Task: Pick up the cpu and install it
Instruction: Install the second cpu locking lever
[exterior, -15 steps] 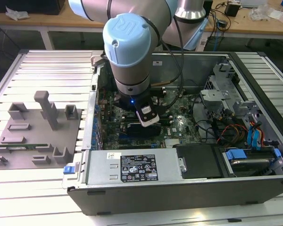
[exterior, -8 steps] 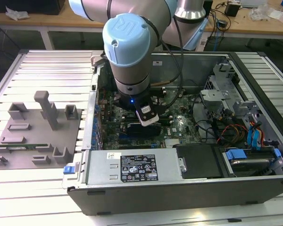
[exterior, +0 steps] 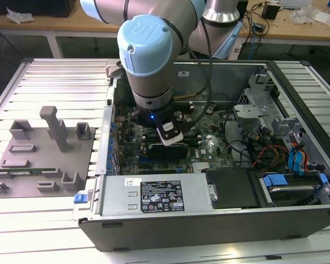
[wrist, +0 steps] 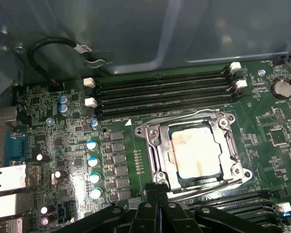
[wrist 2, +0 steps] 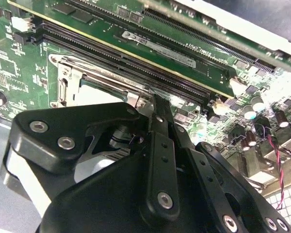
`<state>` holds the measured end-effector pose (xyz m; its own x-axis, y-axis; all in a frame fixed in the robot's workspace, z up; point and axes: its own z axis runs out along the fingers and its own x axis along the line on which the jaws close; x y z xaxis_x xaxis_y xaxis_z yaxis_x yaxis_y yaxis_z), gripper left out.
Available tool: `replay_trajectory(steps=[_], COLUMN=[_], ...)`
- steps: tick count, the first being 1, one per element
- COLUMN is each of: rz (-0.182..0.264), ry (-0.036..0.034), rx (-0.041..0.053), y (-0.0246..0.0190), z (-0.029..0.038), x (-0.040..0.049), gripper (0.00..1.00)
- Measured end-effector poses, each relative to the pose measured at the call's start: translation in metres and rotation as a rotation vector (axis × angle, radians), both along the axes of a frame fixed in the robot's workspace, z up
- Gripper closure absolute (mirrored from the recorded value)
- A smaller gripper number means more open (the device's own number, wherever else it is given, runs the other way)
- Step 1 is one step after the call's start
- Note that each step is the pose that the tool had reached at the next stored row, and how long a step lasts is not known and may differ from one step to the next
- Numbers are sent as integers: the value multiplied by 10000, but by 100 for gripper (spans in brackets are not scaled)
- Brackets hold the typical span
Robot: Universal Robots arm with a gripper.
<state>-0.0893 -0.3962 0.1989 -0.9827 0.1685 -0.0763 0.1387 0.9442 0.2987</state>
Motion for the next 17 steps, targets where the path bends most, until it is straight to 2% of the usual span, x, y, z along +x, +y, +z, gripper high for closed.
replay_trajectory(steps=[4,15,16,17], rz=[-45,-235,-246,-274], ry=[0,-2,-20,-9], rx=[0,-11,39,7], y=[10,5,13,8], z=[-7,-32,-50,-45], x=[0,0,4,2], gripper=[89,89,89,89])
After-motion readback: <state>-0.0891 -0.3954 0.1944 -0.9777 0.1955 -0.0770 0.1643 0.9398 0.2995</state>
